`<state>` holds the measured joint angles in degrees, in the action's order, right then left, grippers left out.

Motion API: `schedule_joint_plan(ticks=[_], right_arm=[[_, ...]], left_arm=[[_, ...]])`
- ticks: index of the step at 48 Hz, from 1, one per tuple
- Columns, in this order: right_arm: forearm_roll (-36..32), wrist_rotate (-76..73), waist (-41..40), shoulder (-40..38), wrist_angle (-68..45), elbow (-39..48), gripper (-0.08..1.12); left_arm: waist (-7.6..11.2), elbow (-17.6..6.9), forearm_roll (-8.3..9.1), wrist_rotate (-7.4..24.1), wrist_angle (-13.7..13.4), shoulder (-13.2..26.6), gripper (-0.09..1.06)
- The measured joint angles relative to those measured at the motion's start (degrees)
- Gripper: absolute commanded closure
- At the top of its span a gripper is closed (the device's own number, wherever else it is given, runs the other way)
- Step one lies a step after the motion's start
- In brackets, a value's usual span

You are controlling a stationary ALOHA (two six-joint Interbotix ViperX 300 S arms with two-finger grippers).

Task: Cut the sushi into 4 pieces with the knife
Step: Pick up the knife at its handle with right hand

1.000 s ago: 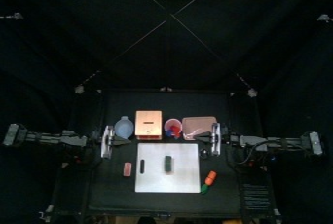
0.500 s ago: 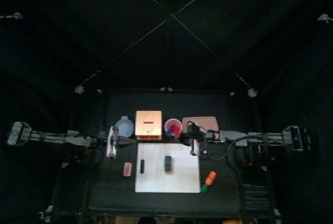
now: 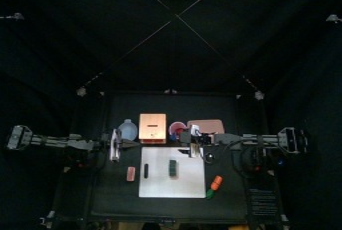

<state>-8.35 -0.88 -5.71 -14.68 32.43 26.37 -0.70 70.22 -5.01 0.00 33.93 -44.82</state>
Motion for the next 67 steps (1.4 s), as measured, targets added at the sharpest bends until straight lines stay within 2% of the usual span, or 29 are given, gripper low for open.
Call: schedule_joint_plan(ticks=[25,58,63,67], right_arm=[[-6.9,0.4,-1.8,9.7,13.6,-6.8,0.02],[-12.2,1.4,-1.8,23.7,35.3,-22.1,0.02],[-12.2,1.8,-1.8,24.1,35.6,-22.4,0.06],[-12.2,2.0,-1.8,24.1,35.7,-22.6,0.15]], left_arm=[[-0.35,0.0,0.00,0.1,0.0,0.0,0.99],[-0.53,0.8,0.00,0.1,0.0,0.0,0.99],[-0.62,1.1,0.00,0.1,0.0,0.0,0.99],[-0.79,1.1,0.00,0.0,0.0,0.1,0.99]])
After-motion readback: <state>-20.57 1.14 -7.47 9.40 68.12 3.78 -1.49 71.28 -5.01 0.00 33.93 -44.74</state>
